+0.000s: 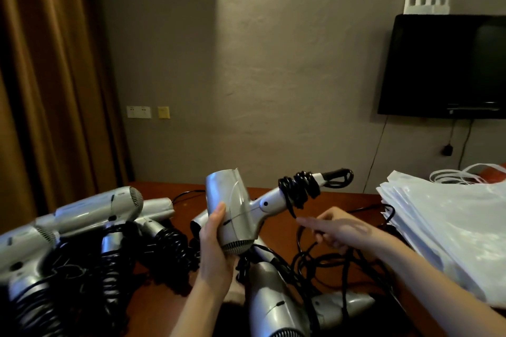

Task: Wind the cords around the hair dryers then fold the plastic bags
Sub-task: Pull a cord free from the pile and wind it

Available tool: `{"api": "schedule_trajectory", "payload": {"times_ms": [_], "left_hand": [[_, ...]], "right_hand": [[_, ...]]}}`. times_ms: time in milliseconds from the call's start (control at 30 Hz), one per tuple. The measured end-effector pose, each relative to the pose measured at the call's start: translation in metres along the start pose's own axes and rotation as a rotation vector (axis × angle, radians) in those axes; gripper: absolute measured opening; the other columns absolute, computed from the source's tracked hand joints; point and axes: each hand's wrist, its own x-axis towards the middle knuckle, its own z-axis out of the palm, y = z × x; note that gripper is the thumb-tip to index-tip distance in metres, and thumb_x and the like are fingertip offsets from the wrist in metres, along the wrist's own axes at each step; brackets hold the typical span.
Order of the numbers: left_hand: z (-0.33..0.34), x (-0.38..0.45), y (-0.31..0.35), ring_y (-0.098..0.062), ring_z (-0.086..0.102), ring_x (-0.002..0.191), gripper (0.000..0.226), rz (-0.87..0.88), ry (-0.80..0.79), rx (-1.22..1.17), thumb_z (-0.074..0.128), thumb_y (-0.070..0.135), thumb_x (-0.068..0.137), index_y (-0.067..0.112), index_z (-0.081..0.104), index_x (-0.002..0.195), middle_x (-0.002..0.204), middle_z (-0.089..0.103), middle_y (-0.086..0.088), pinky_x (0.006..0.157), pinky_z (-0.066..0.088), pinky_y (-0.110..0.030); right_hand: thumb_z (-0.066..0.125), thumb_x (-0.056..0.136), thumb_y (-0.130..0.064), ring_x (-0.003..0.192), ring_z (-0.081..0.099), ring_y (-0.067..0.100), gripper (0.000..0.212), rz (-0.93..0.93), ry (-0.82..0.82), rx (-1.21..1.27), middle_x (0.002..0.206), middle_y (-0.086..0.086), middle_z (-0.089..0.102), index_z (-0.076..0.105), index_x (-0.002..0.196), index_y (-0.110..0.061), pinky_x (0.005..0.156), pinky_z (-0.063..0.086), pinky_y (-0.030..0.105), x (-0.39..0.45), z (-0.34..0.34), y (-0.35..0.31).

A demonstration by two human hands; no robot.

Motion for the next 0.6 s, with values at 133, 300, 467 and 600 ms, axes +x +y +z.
{"api": "schedule_trajectory", "payload": {"times_ms": [133,300,467,600], "left_hand": [[0.004,-0.006,0.001,-0.040,0.059,0.064,0.074,-0.056,-0.151,0.101,0.060,0.060,0.071,-0.005,0.070,0.105,0.083,0.058,-0.039,0.060,0.050,-0.041],[0.009,-0.006,-0.002,-0.035,0.059,0.066,0.075,-0.083,-0.190,0.205,0.074,0.061,0.056,-0.001,0.073,0.097,0.093,0.062,-0.037,0.056,0.050,-0.036],[0.012,-0.008,-0.008,-0.030,0.067,0.070,0.089,0.027,-0.154,0.406,0.082,0.059,0.040,-0.001,0.064,0.104,0.087,0.070,-0.020,0.057,0.054,-0.037],[0.018,-0.014,-0.009,-0.018,0.067,0.063,0.066,0.127,-0.139,0.498,0.072,0.055,0.046,0.007,0.067,0.092,0.070,0.071,-0.003,0.054,0.053,-0.029]], "right_hand": [[0.080,0.064,-0.048,0.058,0.050,0.002,0.044,-0.003,-0.084,0.019,0.068,-0.010,0.056,0.059,0.086,-0.017,0.054,0.040,0.017,0.002,-0.026,0.012],[0.082,0.069,-0.033,0.072,0.062,0.005,0.041,0.095,-0.013,-0.042,0.073,-0.003,0.061,0.062,0.094,-0.009,0.066,0.048,0.017,0.003,-0.045,0.007],[0.068,0.082,-0.023,0.045,0.037,0.009,0.030,0.047,-0.004,-0.619,0.048,-0.004,0.042,0.054,0.058,-0.015,0.046,0.030,0.023,0.001,-0.051,-0.031],[0.061,0.084,-0.022,0.055,0.042,0.016,0.021,0.003,0.023,-0.767,0.059,0.000,0.047,0.057,0.066,-0.012,0.049,0.032,0.026,-0.005,-0.047,-0.056]]}}
